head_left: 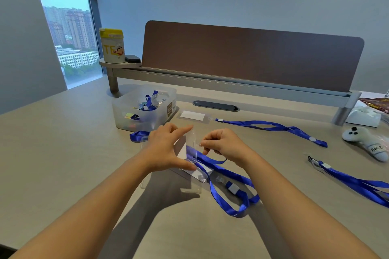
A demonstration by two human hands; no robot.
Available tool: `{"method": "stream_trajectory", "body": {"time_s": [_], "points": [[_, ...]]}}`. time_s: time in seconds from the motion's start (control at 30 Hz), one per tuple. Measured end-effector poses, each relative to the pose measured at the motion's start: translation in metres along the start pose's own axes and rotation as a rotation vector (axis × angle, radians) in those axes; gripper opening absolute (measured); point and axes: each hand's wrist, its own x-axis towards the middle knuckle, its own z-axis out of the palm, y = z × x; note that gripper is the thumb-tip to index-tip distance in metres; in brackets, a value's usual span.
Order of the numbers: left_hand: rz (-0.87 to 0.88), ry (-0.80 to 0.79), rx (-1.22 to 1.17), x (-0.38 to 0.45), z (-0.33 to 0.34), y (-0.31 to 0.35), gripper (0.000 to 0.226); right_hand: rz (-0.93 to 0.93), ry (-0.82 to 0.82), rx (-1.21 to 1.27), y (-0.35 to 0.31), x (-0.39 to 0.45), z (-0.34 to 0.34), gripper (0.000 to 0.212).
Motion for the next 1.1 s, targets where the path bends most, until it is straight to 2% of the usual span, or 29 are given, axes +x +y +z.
{"method": "stream_trajectory", "body": {"time_s": [0.17, 0.27, 0.37, 0.43, 0.57, 0.73, 0.9, 1.1], "points": [[0.075, -0.011, 0.271, -0.002, 0.001, -0.001, 0.094, -0.031, 0.019, -0.285, -0.004, 0.003, 0.004, 0.022], [0.086, -0.024, 0.301, -0.001, 0.003, 0.002, 0.093, -0.038, 0.034, -0.451, -0.002, 0.005, 0.01, 0.022], [0.062, -0.039, 0.285, -0.001, 0.005, 0.001, 0.094, -0.053, 0.123, -0.543, 0.002, 0.006, 0.011, 0.024], [0.009, -0.041, 0.213, 0.0, 0.007, -0.002, 0.093, -0.065, 0.186, -0.476, 0.007, 0.008, 0.008, 0.026], [-0.079, -0.039, 0.073, 0.004, 0.015, -0.01, 0.091, -0.011, 0.249, -0.093, 0.019, 0.01, -0.006, 0.03], [-0.129, -0.038, 0.037, 0.016, 0.024, -0.009, 0.09, 0.074, 0.278, 0.076, 0.034, 0.013, -0.017, 0.039], [-0.2, -0.041, 0.09, 0.023, 0.019, -0.019, 0.092, 0.083, 0.21, 0.058, 0.023, 0.035, -0.003, 0.026], [-0.289, -0.031, 0.088, 0.008, 0.003, -0.053, 0.093, 0.084, 0.041, -0.16, 0.009, 0.068, 0.035, 0.019]]}}
